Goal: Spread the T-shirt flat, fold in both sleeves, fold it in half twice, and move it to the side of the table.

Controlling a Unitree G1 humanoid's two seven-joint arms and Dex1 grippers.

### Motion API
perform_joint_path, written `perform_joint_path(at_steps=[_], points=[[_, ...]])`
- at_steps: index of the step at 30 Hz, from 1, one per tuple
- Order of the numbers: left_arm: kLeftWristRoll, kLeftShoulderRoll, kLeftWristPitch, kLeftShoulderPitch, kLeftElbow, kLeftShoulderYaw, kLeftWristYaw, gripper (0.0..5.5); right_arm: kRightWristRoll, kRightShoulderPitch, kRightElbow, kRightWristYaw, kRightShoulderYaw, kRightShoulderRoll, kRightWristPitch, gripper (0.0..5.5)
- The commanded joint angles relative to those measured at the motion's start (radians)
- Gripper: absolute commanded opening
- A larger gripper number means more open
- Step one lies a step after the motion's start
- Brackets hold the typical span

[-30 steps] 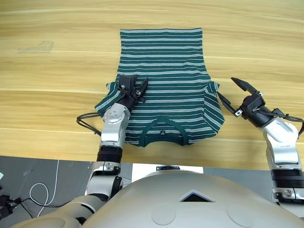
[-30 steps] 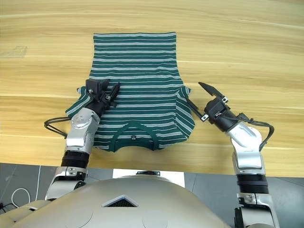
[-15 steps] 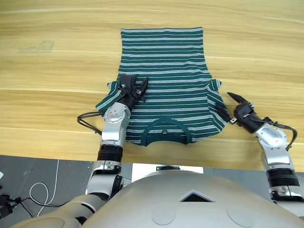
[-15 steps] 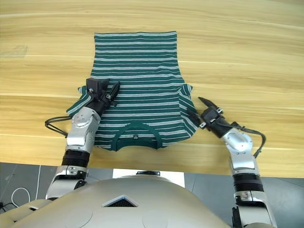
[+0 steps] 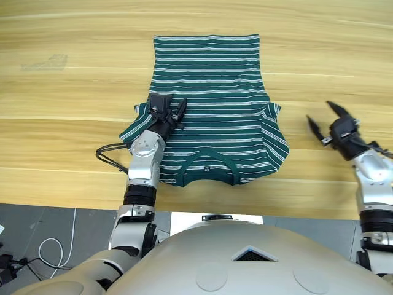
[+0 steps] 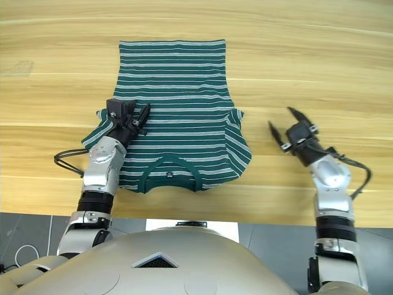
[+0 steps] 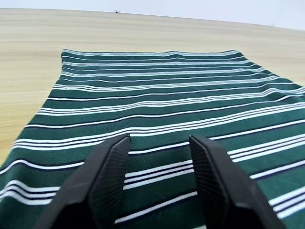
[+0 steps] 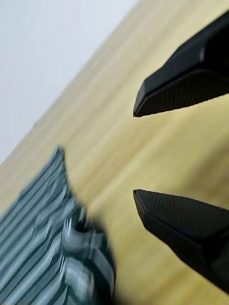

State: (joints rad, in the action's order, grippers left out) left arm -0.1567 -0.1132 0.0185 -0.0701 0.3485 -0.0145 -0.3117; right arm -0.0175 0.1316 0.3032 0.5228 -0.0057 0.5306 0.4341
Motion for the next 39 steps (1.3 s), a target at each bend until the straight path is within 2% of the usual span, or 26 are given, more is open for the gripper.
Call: perform_joint_path(at_steps=[1,5,14,18,28,39], points=[[0.027,0.000,0.066,0.053,0.042,-0.021,0.003,2.31,-0.014,0.082,0.026,0.043,0.030,0.023,0.037,2.81],[0.028,-0.016,0.064,0.033,0.056,-0.005,0.010,2.31,0.066,0.211,-0.049,0.129,-0.020,0.110,0.102,2.81],[0.027,-0.025,0.063,0.026,0.051,0.004,0.019,2.31,0.099,0.290,-0.121,0.183,-0.091,0.203,0.139,2.81],[0.028,-0.014,0.058,0.020,0.063,-0.002,0.025,2.31,0.069,0.264,-0.140,0.219,-0.007,0.173,0.127,2.81],[0.033,0.003,0.050,0.018,0.076,-0.026,0.021,2.31,0.042,0.219,-0.121,0.237,0.098,0.139,0.111,2.81],[0.039,-0.006,0.041,0.023,0.122,-0.019,0.015,2.31,0.035,-0.003,0.157,0.093,0.081,0.017,0.147,2.81]])
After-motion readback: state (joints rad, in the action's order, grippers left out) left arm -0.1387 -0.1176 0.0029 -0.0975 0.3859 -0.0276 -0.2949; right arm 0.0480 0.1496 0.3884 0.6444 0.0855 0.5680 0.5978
